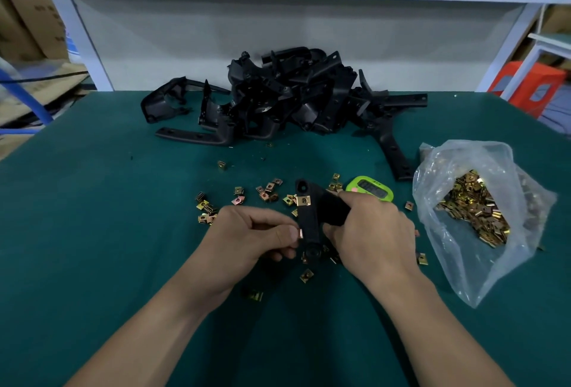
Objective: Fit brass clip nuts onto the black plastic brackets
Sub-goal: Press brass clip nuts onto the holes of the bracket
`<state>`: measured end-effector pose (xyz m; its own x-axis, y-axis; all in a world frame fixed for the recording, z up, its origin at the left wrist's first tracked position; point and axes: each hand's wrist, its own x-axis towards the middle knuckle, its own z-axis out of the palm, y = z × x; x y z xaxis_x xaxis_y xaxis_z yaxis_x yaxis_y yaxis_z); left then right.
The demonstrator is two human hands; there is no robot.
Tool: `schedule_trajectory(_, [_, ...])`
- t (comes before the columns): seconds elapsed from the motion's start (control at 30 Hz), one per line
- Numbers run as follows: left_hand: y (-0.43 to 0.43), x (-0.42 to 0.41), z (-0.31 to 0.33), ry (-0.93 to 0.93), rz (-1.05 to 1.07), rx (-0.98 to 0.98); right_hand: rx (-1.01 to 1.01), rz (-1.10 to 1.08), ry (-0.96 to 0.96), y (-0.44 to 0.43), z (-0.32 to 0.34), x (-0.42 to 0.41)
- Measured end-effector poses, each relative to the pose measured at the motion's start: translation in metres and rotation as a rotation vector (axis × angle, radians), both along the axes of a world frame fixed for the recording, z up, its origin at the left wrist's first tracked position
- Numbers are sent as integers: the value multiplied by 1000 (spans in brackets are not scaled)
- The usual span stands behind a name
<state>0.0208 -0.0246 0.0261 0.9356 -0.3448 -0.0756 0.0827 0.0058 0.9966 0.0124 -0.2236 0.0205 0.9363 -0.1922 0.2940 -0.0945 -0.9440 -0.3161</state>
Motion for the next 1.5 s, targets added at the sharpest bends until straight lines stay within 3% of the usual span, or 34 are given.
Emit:
schedule_trajectory(0.63, [-4,-5,-1,20,14,0,-31,28,8,3,-5,-2])
schedule_trajectory(0.83, [2,-1,7,-25,-72,68,24,55,47,1,-6,-4])
schedule_trajectory(1.17, [-4,-2,8,146,-148,-257,182,99,172,-4,6,0])
schedule_trajectory(1.3, [-5,-2,9,91,-165,-206,190,98,199,-4,5,1])
schedule_trajectory(1.5, [-7,-3,3,58,-55,-118,46,41,120,1,4,-2])
